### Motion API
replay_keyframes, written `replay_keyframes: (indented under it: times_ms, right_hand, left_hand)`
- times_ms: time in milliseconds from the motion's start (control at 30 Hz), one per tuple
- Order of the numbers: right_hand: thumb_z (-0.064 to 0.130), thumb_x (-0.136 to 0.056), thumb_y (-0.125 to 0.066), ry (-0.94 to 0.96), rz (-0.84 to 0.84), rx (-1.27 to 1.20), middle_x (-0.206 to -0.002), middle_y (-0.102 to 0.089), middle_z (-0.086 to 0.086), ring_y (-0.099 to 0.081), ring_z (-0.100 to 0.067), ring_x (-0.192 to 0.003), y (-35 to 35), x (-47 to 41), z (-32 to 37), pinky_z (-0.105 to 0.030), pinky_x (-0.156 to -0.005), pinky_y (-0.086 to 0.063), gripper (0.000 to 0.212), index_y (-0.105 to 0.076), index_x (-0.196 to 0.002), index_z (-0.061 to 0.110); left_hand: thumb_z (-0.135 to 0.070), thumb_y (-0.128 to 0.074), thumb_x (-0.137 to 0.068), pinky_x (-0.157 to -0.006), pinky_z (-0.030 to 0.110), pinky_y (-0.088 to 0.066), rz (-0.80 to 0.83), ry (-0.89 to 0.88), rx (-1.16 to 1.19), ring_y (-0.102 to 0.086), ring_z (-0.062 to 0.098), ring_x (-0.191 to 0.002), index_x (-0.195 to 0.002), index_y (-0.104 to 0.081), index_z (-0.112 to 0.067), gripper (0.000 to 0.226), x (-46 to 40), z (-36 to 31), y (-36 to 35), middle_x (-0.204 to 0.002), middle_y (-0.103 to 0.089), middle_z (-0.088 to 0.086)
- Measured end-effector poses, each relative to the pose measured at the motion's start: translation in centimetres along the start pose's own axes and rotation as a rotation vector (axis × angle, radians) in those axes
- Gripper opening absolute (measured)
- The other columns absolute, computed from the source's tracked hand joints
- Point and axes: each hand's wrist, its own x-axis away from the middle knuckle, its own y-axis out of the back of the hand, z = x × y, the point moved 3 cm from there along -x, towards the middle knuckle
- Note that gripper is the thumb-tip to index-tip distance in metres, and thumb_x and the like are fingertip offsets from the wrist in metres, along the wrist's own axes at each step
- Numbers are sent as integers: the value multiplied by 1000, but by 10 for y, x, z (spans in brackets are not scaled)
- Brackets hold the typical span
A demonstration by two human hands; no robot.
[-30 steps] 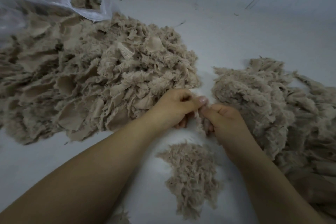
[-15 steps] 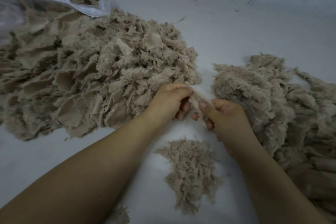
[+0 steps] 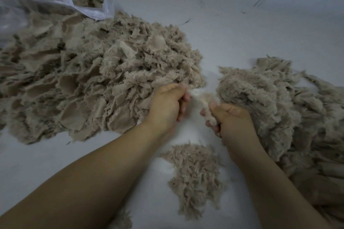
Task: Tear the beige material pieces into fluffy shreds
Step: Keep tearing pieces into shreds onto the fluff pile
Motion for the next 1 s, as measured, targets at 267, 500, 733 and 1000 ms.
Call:
replay_keyframes:
  times_ms: [267, 500, 733, 1000]
  right_hand:
    - [36, -97, -62, 37, 5, -21, -44, -45, 2, -35, -8, -38, 3, 4, 6, -17, -36, -29, 51, -56, -50, 19]
    - [40, -96, -62, 10, 11, -22, -44, -43, 4, -32, -8, -37, 3, 3, 7, -16, -35, -26, 50, -64, -49, 23]
    - [33, -97, -64, 9, -3, 53, -54, -52, -1, -42, -11, -42, 6, 1, 4, -19, -35, -30, 37, -58, -74, 5]
    - [26, -100, -60, -34, -55, -41, -47, -38, 0, -28, -11, -37, 8, 1, 3, -20, -34, -25, 38, -51, -65, 15]
  left_hand:
    - [-37, -75, -79, -44, 26, -38, 533, 42, -490, -52, 24, -50, -70, -64, -4, 37, 9, -12, -10, -60, -61, 12]
    - [-13, -65, -92, -47, 27, -39, 482, 87, -479, -51, 18, -48, -70, -63, -5, 23, 14, -13, -9, -58, -64, 7]
    - [-14, -63, -94, -53, 26, -46, 572, 43, -498, -53, 21, -53, -67, -68, -6, 29, 15, -15, -5, -59, -63, 10]
    - [-15, -71, -85, -60, 26, -43, 911, 33, -585, -52, 16, -53, -69, -75, -24, 19, 19, -20, 7, -55, -61, 5]
